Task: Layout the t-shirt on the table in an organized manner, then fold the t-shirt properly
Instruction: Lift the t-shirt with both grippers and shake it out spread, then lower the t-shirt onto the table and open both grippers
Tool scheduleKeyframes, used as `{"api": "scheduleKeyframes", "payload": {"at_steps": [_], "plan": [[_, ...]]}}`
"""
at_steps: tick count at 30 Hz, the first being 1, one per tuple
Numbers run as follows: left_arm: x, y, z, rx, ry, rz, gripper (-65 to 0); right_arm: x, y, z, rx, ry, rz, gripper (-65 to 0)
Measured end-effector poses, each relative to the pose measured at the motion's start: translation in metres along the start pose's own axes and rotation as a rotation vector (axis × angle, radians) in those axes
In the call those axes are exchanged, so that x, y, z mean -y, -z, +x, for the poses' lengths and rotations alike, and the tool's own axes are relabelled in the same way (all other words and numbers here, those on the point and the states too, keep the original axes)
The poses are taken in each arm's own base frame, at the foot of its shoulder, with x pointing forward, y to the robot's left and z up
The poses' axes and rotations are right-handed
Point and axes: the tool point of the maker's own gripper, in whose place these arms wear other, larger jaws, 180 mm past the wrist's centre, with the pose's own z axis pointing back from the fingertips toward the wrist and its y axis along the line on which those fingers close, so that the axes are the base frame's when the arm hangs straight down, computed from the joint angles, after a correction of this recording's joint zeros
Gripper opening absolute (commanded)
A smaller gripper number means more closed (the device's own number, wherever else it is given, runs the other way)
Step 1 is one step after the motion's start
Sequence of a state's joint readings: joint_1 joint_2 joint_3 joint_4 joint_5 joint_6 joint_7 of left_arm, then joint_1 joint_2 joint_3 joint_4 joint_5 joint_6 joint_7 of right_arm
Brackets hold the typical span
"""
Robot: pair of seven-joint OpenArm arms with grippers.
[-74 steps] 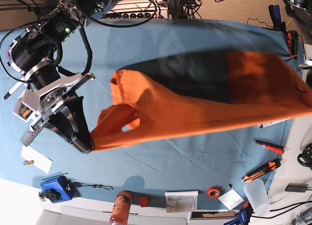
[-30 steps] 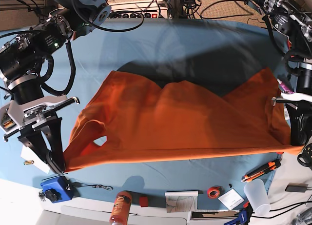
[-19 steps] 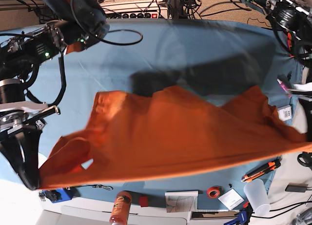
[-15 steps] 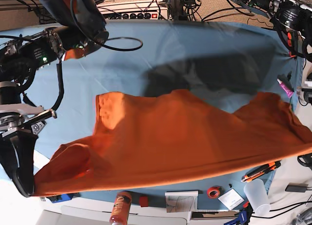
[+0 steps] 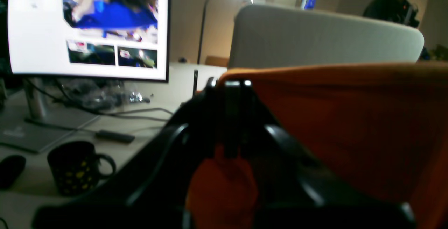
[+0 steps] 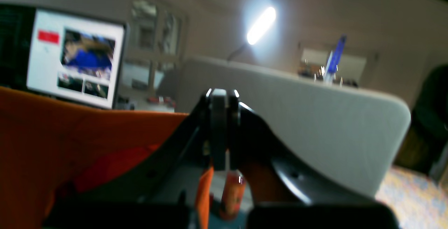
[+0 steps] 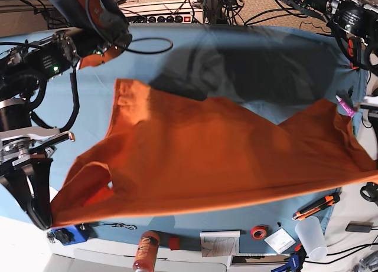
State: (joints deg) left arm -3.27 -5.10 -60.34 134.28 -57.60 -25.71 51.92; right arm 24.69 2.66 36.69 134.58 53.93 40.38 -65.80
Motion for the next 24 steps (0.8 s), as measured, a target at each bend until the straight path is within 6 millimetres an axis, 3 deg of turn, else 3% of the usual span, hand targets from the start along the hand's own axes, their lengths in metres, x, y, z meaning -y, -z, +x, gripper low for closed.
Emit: {"api": "scheduleKeyframes", "payload": {"at_steps": [5, 9, 12, 15, 19, 24], "plan": [[0.028, 0.024, -0.038, -0.147, 0.019, -0.045, -65.0, 0.017, 0.002, -0.016, -0.05, 0.028, -0.038, -65.0], [0.05, 0.042, -0.049, -0.151, 0.091, -0.052, -65.0, 0.054, 0.006, -0.088, -0.238, 0.178, -0.07, -65.0], [0.073, 0.055, -0.062, -0.169, 0.117, -0.112, -65.0, 0.078, 0.003, -0.127, -0.321, 0.249, -0.085, -65.0], [0.072, 0.078, -0.112, -0.3, 0.084, -0.113, -65.0, 0.095, -0.003, -0.166, -0.391, 0.349, -0.106, -65.0], [0.077, 0.109, -0.159, -0.394, 0.072, -0.141, -65.0, 0.11, -0.017, -0.225, -0.529, 0.41, -0.164, -65.0], [0.082, 0.138, -0.228, -0.563, 0.044, -0.165, -65.0, 0.101, -0.019, -0.292, -0.673, 0.447, -0.168, -65.0]]}}
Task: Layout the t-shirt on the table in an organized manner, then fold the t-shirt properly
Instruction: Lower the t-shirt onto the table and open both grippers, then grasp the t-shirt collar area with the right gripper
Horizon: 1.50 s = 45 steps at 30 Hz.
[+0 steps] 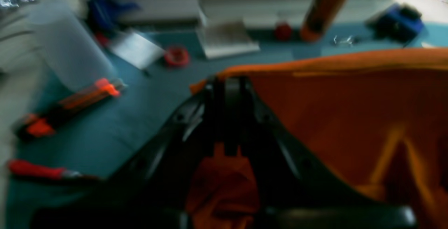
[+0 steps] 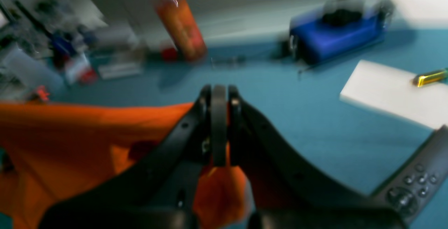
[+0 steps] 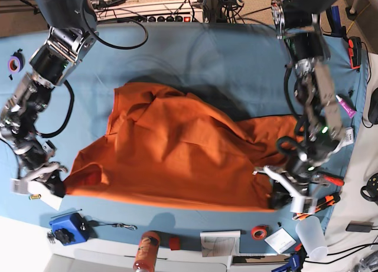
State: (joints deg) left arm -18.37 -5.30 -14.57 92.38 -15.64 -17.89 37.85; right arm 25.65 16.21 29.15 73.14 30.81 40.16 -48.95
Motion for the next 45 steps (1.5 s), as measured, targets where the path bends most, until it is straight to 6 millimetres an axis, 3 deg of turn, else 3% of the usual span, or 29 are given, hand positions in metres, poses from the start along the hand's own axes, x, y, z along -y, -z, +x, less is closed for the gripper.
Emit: {"api": "scheduleKeyframes", "payload": {"at_steps": [3, 8, 9, 12, 14, 18, 22, 25, 29, 32, 38, 40, 42, 45], "plan": [[-0.005, 0.024, -0.009, -0.031, -0.018, 0.0, -65.0, 0.002, 0.025, -0.014, -0.045, -0.024, -0.012, -65.0], [-0.008, 0.063, -0.003, 0.002, 0.004, -0.029, -65.0, 0.018, 0.058, -0.011, -0.067, -0.046, -0.129, -65.0], [-0.003, 0.07, -0.005, -0.005, 0.015, -0.064, -60.8, 0.016, 0.062, -0.006, -0.048, -0.056, -0.123, -64.8], [0.015, 0.088, -0.008, -0.011, 0.046, -0.162, -34.7, 0.01, 0.069, 0.013, 0.007, -0.093, -0.112, -49.1], [0.018, 0.099, -0.008, -0.031, 0.087, -0.161, -25.1, 0.007, 0.073, 0.03, 0.033, -0.126, -0.113, -47.1], [0.015, 0.108, 0.002, -0.036, 0.098, -0.113, -23.8, 0.006, 0.075, 0.059, 0.073, -0.158, -0.125, -47.1], [0.013, 0.108, 0.0, -0.066, 0.108, -0.11, -23.8, 0.01, 0.074, 0.056, 0.036, -0.158, -0.133, -47.2], [0.014, 0.105, -0.012, -0.157, 0.098, -0.113, -25.5, 0.011, 0.073, 0.042, -0.035, -0.12, -0.126, -47.2], [0.02, 0.095, -0.01, -0.242, 0.053, -0.144, -42.8, -0.013, 0.068, 0.043, -0.048, -0.086, -0.001, -47.2], [0.015, 0.08, 0.007, -0.254, 0.077, -0.151, -50.1, -0.033, 0.052, 0.047, -0.044, -0.121, 0.067, -47.2], [-0.018, 0.024, 0.049, -0.216, 0.149, -0.074, -52.3, -0.047, 0.0, 0.041, -0.023, -0.158, 0.085, -47.2], [-0.026, 0.008, 0.055, -0.205, 0.15, -0.054, -52.3, -0.05, -0.014, 0.035, -0.032, -0.165, 0.091, -47.2], [-0.033, -0.001, 0.045, -0.206, 0.139, -0.041, -52.3, -0.05, -0.024, 0.02, -0.074, -0.17, 0.09, -47.2], [-0.036, -0.013, -0.003, -0.292, 0.05, -0.06, -52.0, -0.047, -0.034, -0.02, -0.196, -0.168, 0.082, -47.1]]}}
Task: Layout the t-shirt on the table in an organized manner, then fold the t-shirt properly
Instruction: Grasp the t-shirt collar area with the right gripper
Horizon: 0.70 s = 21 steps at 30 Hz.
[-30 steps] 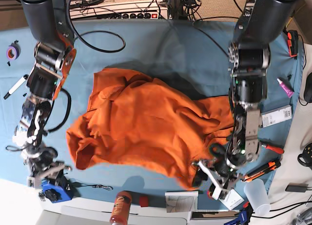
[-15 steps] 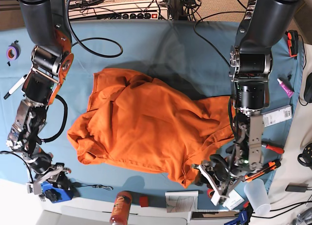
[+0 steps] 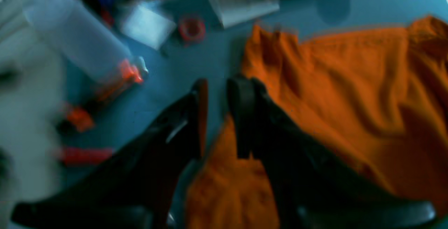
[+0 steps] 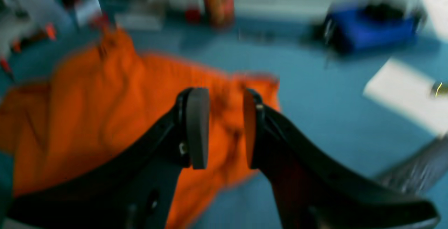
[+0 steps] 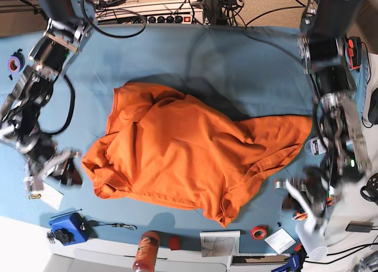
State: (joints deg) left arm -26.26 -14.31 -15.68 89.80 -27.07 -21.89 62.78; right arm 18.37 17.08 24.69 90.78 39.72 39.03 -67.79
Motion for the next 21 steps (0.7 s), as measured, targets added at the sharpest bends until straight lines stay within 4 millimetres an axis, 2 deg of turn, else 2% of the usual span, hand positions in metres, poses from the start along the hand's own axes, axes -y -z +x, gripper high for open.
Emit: {"api": "scheduleKeyframes", "payload": {"at_steps": [2, 5, 7, 10, 13, 15, 18, 21], "plan": [[0.004, -0.002, -0.033, -0.068, -0.038, -0.032, -52.0, -0.006, -0.001, -0.032, -0.102, 0.026, 0.023, -47.1], [0.003, -0.019, -0.049, -0.05, -0.08, -0.039, -52.0, -0.028, -0.008, -0.069, -0.218, 0.083, 0.128, -46.9], [-0.005, -0.039, -0.056, -0.02, -0.096, -0.004, -52.0, -0.043, -0.012, -0.078, -0.208, 0.107, 0.204, -46.9], [-0.015, -0.07, -0.08, -0.022, -0.1, 0.071, -52.1, -0.06, -0.019, -0.092, -0.196, 0.163, 0.279, -46.9], [-0.011, -0.09, -0.102, -0.032, -0.102, 0.102, -51.9, -0.077, -0.026, -0.128, -0.28, 0.193, 0.319, -46.9], [-0.005, -0.097, -0.113, -0.036, -0.107, 0.107, -47.9, -0.091, -0.027, -0.147, -0.337, 0.195, 0.352, -46.9], [-0.005, -0.105, -0.139, -0.105, -0.097, 0.137, -39.3, -0.108, -0.027, -0.161, -0.383, 0.185, 0.398, -46.9], [-0.008, -0.111, -0.152, -0.136, -0.133, 0.17, -37.1, -0.119, -0.027, -0.175, -0.436, 0.166, 0.419, -46.9]]}}
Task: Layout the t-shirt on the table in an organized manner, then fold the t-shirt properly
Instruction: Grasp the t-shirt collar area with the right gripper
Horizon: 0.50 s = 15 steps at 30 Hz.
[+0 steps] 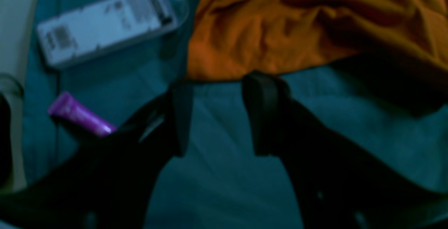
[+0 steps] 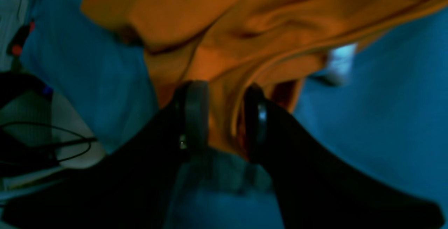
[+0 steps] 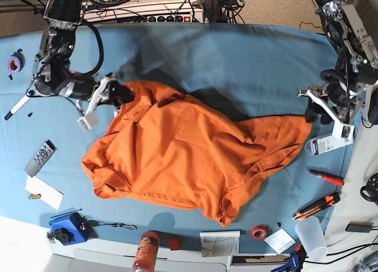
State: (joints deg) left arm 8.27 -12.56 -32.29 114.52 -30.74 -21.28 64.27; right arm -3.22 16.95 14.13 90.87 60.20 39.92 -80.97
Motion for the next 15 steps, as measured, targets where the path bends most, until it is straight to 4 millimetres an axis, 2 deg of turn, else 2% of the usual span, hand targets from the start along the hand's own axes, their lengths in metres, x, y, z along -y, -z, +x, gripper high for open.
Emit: {"api": "scheduleKeyframes", "payload": {"at_steps": [2, 6, 11, 15], "plan": [[0.001, -0.001, -0.007, -0.016, -0.01, -0.003, -37.1, 0.008, 0.004, -0.019, -0.091, -0.021, -0.06, -46.9], [0.001, -0.004, -0.026, -0.061, -0.017, -0.003, -37.1, 0.016, 0.012, -0.02, -0.076, -0.081, -0.132, -46.9], [0.001, -0.006, -0.039, -0.092, -0.025, -0.001, -37.1, 0.002, 0.025, -0.024, -0.101, -0.126, -0.095, -46.9], [0.002, -0.006, -0.04, -0.094, -0.026, -0.002, -37.1, -0.006, 0.038, -0.023, -0.107, -0.196, -0.097, -46.9]]}}
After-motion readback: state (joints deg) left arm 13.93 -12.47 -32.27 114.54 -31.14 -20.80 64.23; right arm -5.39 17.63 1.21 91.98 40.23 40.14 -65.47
